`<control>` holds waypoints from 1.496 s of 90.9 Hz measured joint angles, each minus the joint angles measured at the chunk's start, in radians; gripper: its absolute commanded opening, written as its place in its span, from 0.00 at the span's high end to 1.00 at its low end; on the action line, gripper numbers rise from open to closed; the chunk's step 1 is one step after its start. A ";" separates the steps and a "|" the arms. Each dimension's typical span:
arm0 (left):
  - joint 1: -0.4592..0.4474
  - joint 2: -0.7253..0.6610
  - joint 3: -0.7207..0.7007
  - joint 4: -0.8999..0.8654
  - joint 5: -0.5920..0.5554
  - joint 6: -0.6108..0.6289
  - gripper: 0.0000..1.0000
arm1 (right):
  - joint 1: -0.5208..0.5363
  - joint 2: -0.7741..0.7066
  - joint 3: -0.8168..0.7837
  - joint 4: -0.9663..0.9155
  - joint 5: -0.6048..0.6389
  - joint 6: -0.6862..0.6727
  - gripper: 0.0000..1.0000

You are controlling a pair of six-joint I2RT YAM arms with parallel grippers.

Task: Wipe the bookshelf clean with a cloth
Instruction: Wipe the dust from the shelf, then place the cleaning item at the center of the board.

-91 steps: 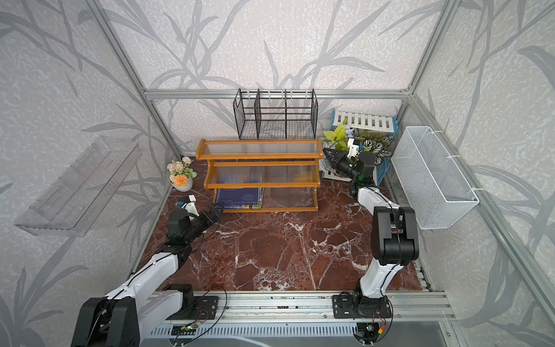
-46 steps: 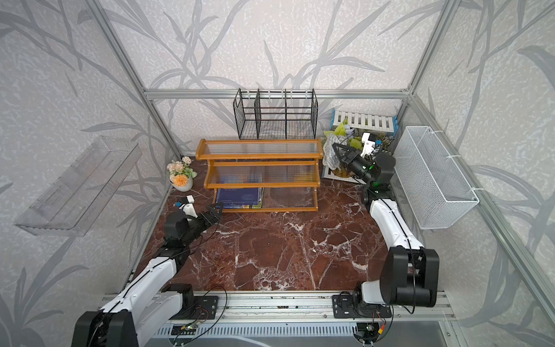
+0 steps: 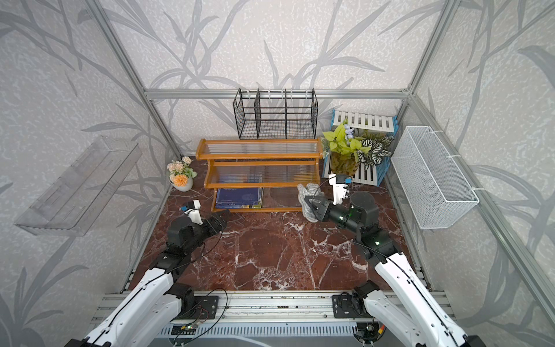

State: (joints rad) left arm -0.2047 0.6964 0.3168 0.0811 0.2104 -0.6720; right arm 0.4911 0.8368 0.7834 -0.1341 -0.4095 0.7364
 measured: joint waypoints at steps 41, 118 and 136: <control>-0.056 -0.145 0.000 -0.099 -0.079 -0.021 0.00 | 0.331 0.475 -0.005 0.249 0.075 0.093 0.87; -0.355 0.031 -0.058 0.019 -0.139 -0.065 0.00 | 0.327 0.296 -0.075 -0.058 0.292 -0.057 0.30; -0.487 0.153 -0.035 0.042 -0.185 -0.056 0.00 | 0.261 0.124 -0.123 -0.164 0.362 -0.092 0.27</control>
State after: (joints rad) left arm -0.6918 0.8494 0.2821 0.1226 0.0257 -0.7277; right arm 0.7517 0.9607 0.6601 -0.2977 -0.0475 0.6441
